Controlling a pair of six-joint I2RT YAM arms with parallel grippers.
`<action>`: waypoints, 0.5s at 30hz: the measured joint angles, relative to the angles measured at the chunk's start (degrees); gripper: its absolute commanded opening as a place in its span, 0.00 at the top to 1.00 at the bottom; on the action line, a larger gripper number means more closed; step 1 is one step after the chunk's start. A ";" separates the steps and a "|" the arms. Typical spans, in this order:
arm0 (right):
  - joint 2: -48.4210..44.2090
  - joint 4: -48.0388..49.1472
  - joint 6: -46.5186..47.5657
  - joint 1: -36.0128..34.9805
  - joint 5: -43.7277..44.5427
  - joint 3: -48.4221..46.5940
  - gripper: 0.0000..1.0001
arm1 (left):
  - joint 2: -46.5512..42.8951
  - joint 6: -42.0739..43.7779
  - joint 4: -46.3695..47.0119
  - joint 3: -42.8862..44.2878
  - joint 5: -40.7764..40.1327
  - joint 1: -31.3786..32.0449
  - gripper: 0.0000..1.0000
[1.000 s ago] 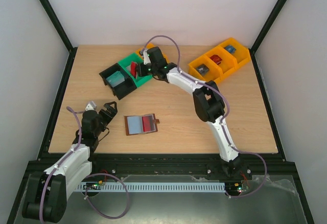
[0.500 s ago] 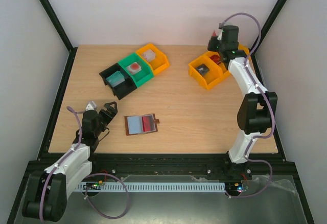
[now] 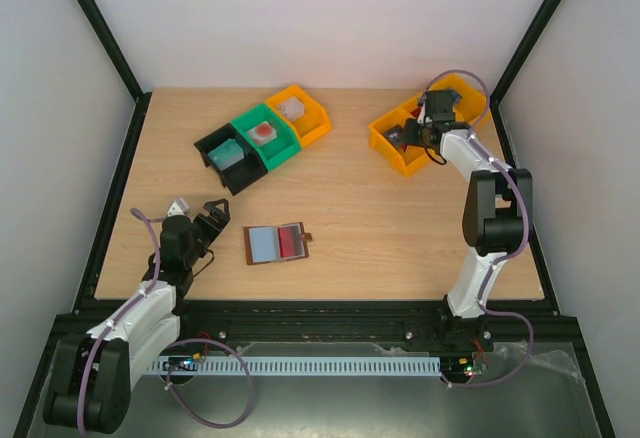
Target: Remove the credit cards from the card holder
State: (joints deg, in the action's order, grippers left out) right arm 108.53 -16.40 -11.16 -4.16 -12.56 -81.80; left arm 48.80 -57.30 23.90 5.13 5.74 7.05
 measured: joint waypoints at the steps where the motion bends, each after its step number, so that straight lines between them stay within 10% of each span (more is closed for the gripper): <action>1: 0.00 -0.04 0.00 0.00 -0.22 0.20 0.98 | 0.00 0.00 0.00 0.00 0.00 0.00 0.01; 15: 0.57 0.59 -1.07 -3.96 -5.09 1.49 0.99 | 0.00 -0.17 0.00 0.00 -0.02 0.00 0.01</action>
State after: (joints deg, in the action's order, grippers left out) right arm 109.10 -15.81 -12.23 -8.12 -17.65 -80.31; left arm 48.80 -57.47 23.90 5.13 5.72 7.05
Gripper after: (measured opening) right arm 0.018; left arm 0.990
